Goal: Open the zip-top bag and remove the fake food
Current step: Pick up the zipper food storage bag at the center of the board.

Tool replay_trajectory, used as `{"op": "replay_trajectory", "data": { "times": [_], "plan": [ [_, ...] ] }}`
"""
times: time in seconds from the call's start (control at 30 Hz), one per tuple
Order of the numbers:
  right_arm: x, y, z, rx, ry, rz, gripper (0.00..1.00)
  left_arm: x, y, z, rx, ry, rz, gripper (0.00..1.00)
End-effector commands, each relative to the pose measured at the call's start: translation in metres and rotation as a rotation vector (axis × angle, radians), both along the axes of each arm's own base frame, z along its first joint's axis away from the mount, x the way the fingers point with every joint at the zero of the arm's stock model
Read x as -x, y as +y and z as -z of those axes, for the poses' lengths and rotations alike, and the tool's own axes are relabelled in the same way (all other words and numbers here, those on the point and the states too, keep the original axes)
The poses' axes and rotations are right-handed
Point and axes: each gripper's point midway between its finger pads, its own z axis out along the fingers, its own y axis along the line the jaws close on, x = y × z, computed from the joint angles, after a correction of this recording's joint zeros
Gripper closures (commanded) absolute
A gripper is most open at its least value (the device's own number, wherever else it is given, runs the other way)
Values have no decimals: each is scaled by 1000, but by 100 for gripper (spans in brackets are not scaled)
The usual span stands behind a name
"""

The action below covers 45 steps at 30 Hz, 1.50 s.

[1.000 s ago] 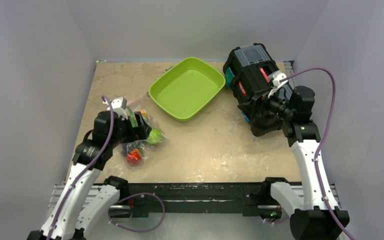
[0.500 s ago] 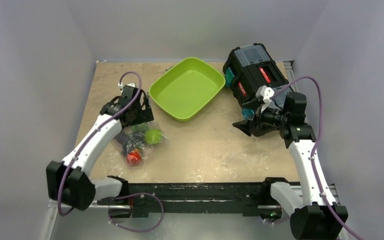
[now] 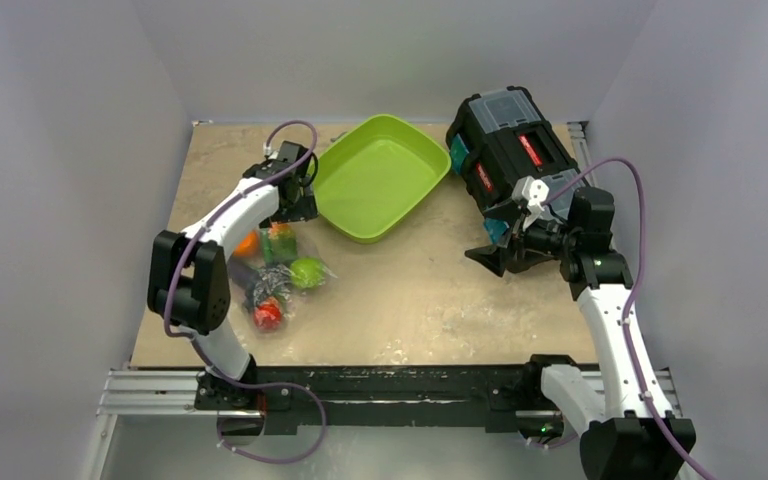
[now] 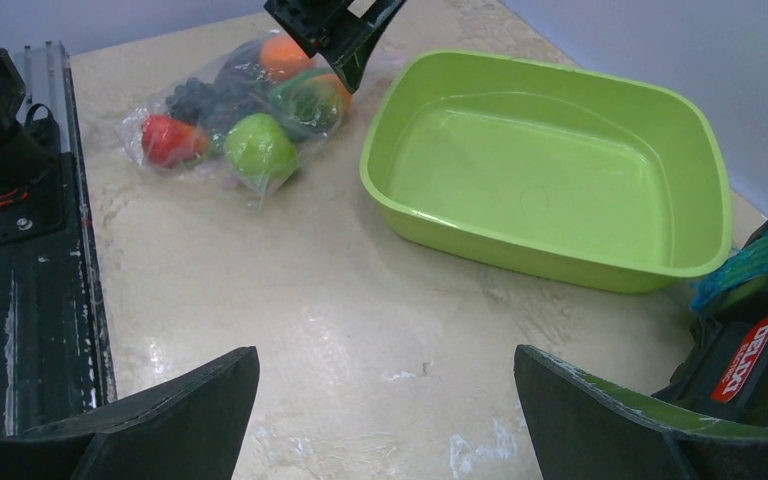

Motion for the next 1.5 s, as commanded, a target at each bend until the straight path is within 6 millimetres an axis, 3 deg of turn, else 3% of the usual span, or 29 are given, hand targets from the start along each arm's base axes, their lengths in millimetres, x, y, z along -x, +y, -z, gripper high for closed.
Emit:
{"op": "replay_trajectory", "data": {
  "times": [0.0,0.17,0.4,0.5,0.6,0.77,0.97,1.47],
  "plan": [
    [6,3,-3,-6,-18,-29,1,-19,11,0,-21,5,-16,24],
    [7,3,-4,-4,-22,-31,1,-16,13,19,-18,63,-22,28],
    [8,3,-4,-3,-24,-35,1,-13,18,31,-20,114,-40,42],
    [9,3,-4,-1,-27,-36,1,-12,22,33,-13,118,-55,57],
    [9,3,-5,1,-31,-36,1,-12,23,30,-5,108,-55,78],
    [10,3,-6,3,-36,-38,1,-10,26,17,-11,81,-40,99],
    [11,3,-6,3,-38,-40,1,2,38,-12,-61,12,-23,100],
    [12,3,-6,3,-41,-44,1,42,31,-78,-36,-131,134,100]
  ]
}}
